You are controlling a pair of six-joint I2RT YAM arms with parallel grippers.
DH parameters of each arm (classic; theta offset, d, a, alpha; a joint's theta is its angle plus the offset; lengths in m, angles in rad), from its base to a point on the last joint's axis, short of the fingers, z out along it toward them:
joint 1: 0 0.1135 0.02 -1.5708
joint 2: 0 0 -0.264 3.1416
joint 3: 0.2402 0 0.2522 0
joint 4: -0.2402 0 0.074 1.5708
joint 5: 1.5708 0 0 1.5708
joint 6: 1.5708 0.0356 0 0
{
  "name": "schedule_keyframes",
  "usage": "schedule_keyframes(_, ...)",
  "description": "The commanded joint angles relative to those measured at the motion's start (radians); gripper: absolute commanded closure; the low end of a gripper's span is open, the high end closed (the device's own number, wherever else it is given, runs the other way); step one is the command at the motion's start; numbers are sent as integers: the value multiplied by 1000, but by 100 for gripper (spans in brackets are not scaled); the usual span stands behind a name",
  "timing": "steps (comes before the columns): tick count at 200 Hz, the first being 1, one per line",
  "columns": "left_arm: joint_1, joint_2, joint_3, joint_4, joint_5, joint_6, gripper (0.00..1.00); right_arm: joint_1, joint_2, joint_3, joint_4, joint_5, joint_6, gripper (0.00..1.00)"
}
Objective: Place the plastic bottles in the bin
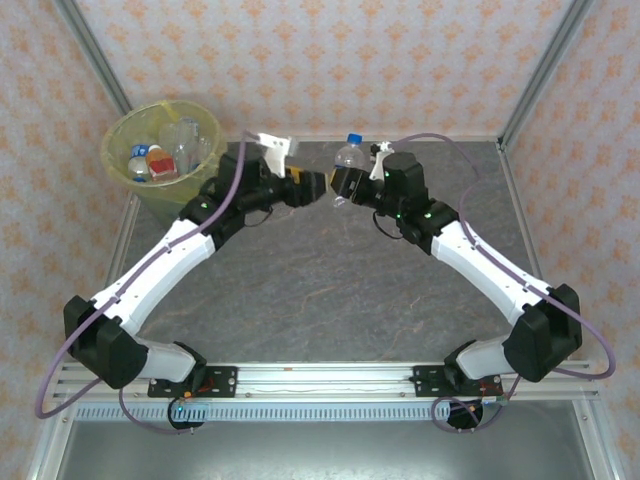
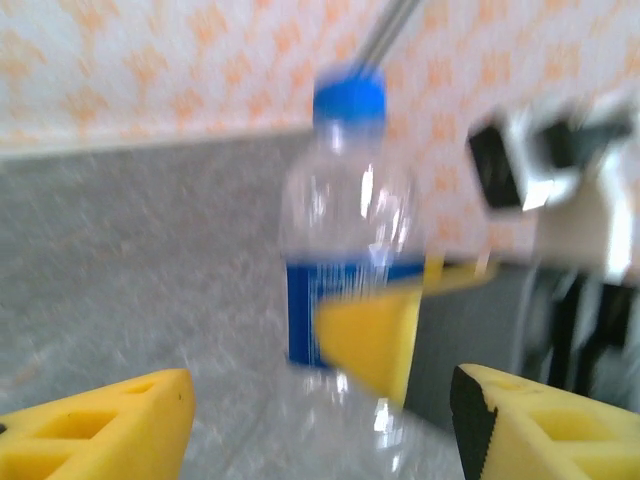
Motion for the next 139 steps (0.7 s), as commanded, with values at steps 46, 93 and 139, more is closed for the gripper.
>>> schedule_keyframes(46,40,147,290,-26,78,-62,35,145,16,29,-90,154,-136,47)
schedule_keyframes(93,41,262,373,-117,105,-88,41,198,6,37,-89,207,-177,45)
schedule_keyframes(139,42,290,367,-140,135,-93,43,208,-18,25,-82,219,-187,45)
